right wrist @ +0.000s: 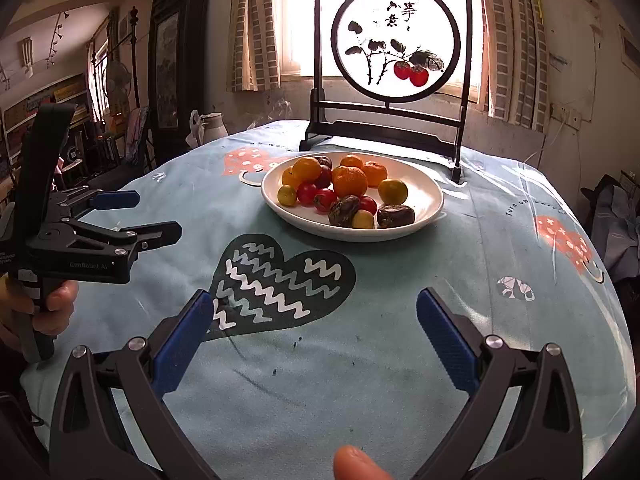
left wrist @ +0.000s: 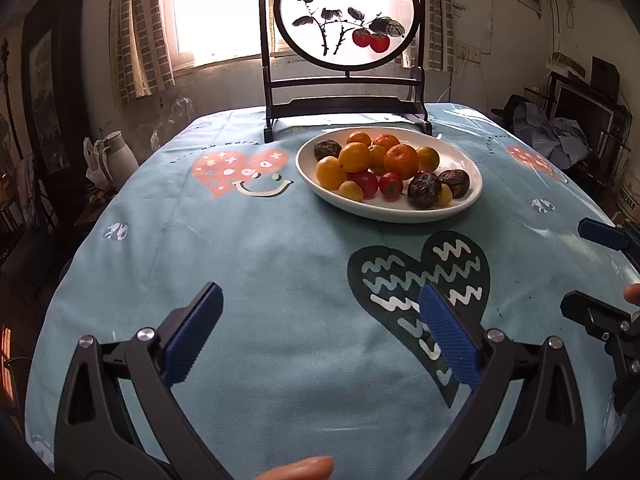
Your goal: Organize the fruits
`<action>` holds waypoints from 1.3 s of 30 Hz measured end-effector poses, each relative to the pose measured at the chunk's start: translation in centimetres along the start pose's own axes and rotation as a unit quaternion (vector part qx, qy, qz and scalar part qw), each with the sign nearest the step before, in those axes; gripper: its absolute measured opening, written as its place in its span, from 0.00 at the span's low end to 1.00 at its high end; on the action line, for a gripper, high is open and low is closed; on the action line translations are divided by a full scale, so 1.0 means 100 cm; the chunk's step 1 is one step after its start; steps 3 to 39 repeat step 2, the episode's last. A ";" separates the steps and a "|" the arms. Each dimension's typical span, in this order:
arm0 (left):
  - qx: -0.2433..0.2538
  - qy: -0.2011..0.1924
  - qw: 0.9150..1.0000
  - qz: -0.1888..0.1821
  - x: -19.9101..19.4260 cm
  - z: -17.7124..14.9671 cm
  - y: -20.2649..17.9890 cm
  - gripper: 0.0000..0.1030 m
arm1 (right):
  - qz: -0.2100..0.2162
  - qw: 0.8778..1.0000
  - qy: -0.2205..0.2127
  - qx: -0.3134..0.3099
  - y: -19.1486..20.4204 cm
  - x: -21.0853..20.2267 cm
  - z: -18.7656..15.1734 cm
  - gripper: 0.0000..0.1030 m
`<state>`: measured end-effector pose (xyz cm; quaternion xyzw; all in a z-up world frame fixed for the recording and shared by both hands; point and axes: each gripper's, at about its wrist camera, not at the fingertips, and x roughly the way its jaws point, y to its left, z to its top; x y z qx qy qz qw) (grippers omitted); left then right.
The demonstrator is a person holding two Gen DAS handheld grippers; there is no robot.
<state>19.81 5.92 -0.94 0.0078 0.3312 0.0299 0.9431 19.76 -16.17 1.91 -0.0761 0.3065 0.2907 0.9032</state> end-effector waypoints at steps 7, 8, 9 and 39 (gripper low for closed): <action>0.002 0.000 1.000 0.003 0.001 0.000 -0.001 0.97 | -0.001 1.000 0.001 -0.001 0.001 0.001 0.000 0.99; 0.002 0.000 1.000 0.003 0.001 0.000 -0.001 0.97 | -0.001 1.000 0.001 -0.001 0.001 0.001 0.000 0.99; 0.002 0.000 1.000 0.003 0.001 0.000 -0.001 0.97 | -0.001 1.000 0.001 -0.001 0.001 0.001 0.000 0.99; 0.002 0.000 1.000 0.003 0.001 0.000 -0.001 0.97 | -0.001 1.000 0.001 -0.001 0.001 0.001 0.000 0.99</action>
